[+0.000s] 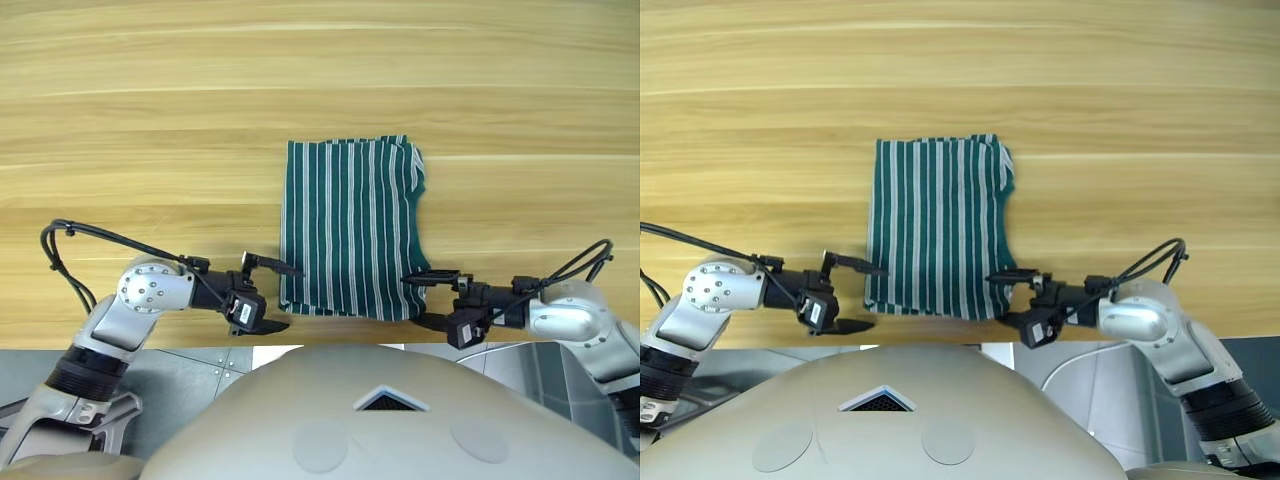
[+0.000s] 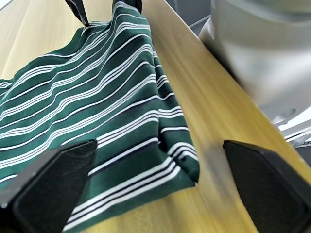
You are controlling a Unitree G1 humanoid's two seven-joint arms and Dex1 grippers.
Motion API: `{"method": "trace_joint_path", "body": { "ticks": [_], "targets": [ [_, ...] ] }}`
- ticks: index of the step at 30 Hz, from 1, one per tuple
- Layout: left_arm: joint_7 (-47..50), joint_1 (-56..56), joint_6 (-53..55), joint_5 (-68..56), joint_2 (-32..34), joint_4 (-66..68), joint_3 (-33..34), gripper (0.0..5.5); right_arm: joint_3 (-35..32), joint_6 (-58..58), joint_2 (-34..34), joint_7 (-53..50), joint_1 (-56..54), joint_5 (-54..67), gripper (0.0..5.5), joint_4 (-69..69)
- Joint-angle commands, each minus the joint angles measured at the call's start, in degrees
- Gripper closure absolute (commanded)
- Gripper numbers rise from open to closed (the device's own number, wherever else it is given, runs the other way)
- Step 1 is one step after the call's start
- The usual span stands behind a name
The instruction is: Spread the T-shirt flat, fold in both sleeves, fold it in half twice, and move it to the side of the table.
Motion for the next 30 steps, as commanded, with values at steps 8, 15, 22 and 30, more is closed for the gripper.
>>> {"method": "trace_joint_path", "body": {
  "ticks": [8,15,22,30],
  "targets": [
    [5.5,-4.9,-6.3,6.1,-0.1,8.2,-3.6,1.50,1.1,1.9,-1.6,0.1,0.4,-3.1,4.02,1.1],
    [3.8,-4.3,-6.6,2.8,2.2,7.2,-6.1,2.79,1.8,1.9,-1.4,0.2,-0.4,-2.9,5.32,1.1],
    [5.9,-5.8,-7.4,5.3,2.4,8.4,-6.3,3.48,2.5,2.0,-1.0,0.6,-1.1,-1.6,5.41,1.1],
    [4.6,-7.4,-3.0,2.5,3.2,3.3,-5.9,4.03,3.0,2.0,-1.1,0.5,-1.1,-1.4,5.43,0.8]
  ]
}}
